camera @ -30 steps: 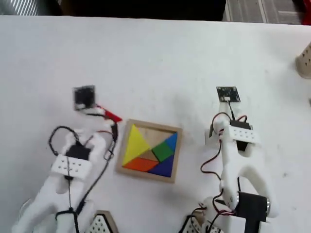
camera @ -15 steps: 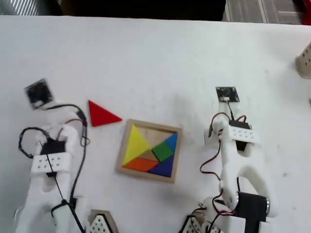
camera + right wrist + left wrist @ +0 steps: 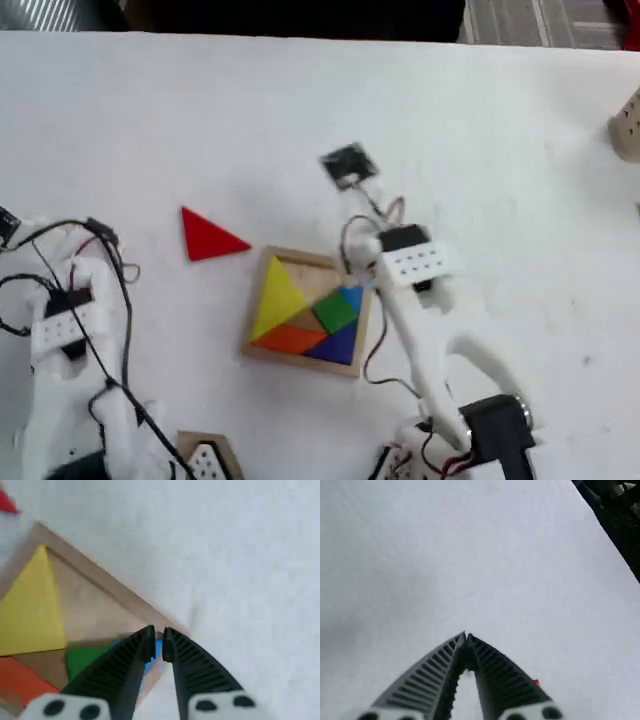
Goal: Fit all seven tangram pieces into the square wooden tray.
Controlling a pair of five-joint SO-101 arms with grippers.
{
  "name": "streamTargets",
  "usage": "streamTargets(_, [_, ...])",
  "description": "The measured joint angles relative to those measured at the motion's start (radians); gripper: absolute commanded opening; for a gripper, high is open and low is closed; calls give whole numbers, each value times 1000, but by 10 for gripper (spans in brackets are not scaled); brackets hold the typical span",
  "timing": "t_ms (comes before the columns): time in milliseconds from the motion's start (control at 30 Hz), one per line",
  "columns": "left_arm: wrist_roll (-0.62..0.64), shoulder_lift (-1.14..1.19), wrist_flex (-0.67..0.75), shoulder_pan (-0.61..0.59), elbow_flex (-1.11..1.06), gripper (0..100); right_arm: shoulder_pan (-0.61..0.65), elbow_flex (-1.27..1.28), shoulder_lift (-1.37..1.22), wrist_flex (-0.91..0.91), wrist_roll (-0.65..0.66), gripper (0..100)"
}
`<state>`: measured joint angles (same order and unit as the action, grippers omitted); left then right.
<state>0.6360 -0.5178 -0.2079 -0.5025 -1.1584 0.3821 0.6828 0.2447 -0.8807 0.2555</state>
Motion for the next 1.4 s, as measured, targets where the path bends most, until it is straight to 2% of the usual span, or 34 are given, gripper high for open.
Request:
streamTargets(133, [34, 238, 12, -34, 147, 24, 144, -77, 0, -77, 0, 18])
streamTargets(267, [58, 448, -20, -41, 296, 24, 270, -106, 2, -74, 0, 18])
streamTargets(467, [84, 526, -115, -51, 394, 23, 408, -109, 0, 120, 0, 20])
streamTargets(700, [87, 531, -117, -60, 402, 23, 457, -126, -241, 529, 0, 18])
streamTargets(800, [87, 531, -115, -61, 402, 23, 483, -212, -390, 634, 0, 18])
streamTargets(1033, [87, 531, -115, -60, 402, 23, 476, -393, -678, 666, 0, 18])
streamTargets(1200, [87, 531, -115, -60, 402, 23, 473, -430, -686, 614, 0, 18])
streamTargets(1400, [87, 531, -115, -60, 402, 23, 410, -445, -684, 540, 0, 18])
